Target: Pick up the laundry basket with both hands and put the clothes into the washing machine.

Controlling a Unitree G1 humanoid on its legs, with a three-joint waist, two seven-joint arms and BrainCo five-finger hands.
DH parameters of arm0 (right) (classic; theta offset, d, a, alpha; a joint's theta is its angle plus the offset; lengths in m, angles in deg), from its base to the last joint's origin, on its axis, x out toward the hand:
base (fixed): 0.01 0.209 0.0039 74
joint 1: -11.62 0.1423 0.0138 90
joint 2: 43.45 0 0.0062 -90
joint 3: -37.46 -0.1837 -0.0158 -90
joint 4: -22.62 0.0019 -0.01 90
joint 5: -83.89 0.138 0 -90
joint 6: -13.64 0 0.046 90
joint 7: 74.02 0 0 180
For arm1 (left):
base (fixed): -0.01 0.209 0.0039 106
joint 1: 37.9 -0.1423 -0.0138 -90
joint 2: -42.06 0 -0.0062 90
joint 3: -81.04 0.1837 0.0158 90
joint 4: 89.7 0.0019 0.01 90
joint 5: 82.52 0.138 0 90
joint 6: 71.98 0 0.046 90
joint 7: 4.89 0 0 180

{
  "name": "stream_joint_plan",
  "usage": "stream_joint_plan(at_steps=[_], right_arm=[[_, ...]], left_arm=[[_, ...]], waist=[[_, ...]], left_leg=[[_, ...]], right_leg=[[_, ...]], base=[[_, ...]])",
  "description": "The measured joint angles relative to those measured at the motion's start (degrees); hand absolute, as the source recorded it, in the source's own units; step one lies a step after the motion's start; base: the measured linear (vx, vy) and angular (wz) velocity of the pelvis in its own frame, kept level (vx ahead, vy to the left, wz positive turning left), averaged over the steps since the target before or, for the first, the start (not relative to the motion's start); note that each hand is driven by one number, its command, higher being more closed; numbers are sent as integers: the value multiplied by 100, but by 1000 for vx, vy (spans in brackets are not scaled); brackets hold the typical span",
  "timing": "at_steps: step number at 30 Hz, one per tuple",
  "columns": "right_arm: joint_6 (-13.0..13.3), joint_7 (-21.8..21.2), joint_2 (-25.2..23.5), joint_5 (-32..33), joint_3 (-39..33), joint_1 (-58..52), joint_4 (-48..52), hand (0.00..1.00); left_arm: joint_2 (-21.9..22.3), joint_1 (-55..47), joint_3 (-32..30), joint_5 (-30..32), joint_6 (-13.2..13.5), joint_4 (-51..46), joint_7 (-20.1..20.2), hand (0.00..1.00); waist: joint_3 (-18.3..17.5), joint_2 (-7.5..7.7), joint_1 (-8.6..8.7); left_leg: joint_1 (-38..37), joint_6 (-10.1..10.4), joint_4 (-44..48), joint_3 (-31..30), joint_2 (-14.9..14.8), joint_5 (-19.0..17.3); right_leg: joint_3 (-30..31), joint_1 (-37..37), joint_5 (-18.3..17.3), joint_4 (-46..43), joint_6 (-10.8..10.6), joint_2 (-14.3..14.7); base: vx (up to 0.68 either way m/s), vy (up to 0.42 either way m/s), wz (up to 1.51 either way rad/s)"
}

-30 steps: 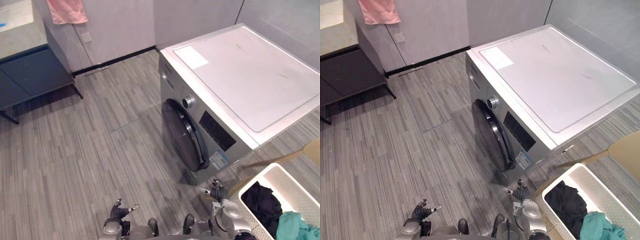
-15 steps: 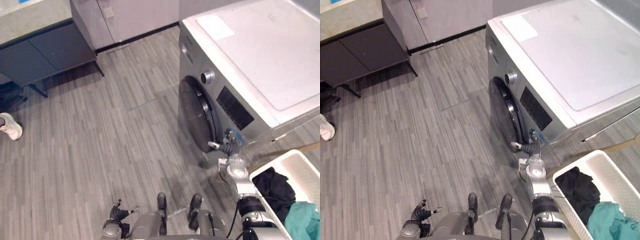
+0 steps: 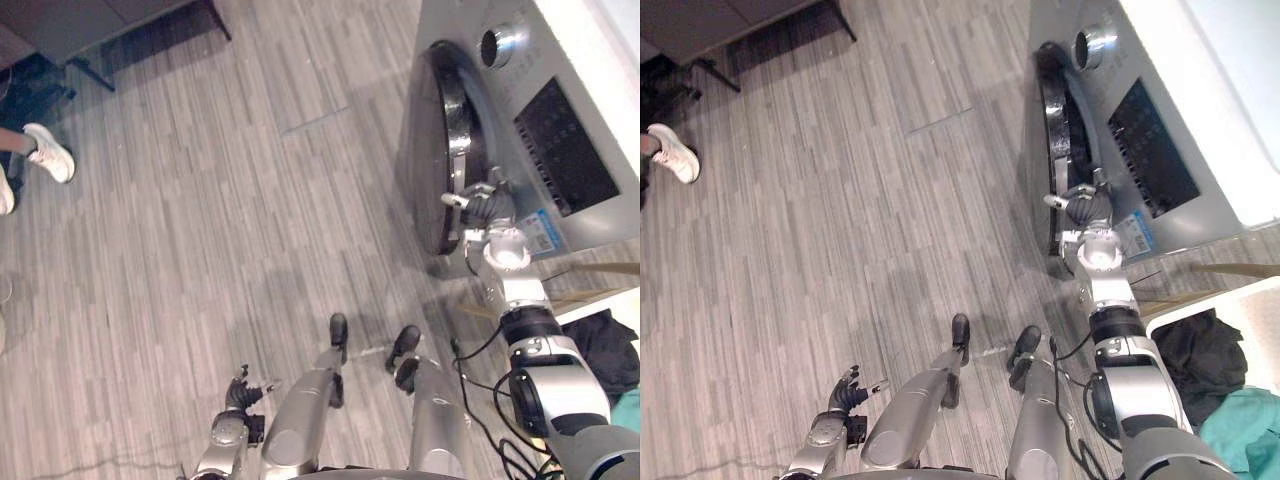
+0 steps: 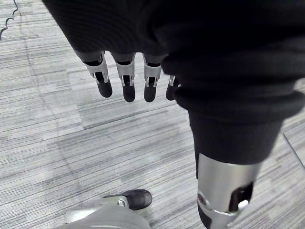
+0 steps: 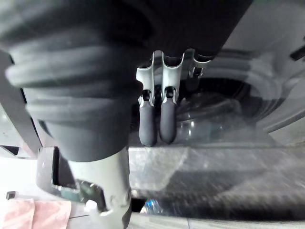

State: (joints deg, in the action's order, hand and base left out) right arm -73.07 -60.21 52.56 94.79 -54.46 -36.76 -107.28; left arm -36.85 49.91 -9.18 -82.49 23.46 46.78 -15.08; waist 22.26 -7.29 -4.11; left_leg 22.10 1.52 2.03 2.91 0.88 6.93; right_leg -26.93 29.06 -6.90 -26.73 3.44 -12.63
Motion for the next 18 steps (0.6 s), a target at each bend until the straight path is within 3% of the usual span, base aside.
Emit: stream_joint_plan(at_steps=[9, 11, 16, 18], right_arm=[[12, 298, -581, 345, 802, 550, 115, 0], [27, 385, -768, 451, 877, 732, 137, 0], [185, 153, -954, 349, 1703, 2185, 557, 0], [319, 105, -1056, 113, 1875, 2543, 640, 0]], left_arm=[[39, 193, 32, -43, 7, -200, -57, 0], [33, 396, 280, -42, 1, -208, -128, 0], [35, 934, 878, -40, 27, -446, -161, 0], [35, 1064, 968, -41, 49, -476, -177, 0]], waist=[[29, -46, -38], [43, -76, -269], [141, -279, -620], [155, -310, -639]], left_leg=[[352, 15, -24, -492, 89, 5], [441, 166, -14, -696, 98, 132], [525, 203, -205, -1089, 102, 452], [553, 213, -213, -1222, 100, 513]], right_leg=[[-633, 59, -248, -209, -63, -241], [-811, 60, -319, -330, 14, -288], [-1039, 131, -549, -596, 112, -354], [-1008, 129, -594, -645, 70, -345]], base=[[-38, -58, 35], [6, -96, 43], [1, -149, 50], [-5, -169, 44]])
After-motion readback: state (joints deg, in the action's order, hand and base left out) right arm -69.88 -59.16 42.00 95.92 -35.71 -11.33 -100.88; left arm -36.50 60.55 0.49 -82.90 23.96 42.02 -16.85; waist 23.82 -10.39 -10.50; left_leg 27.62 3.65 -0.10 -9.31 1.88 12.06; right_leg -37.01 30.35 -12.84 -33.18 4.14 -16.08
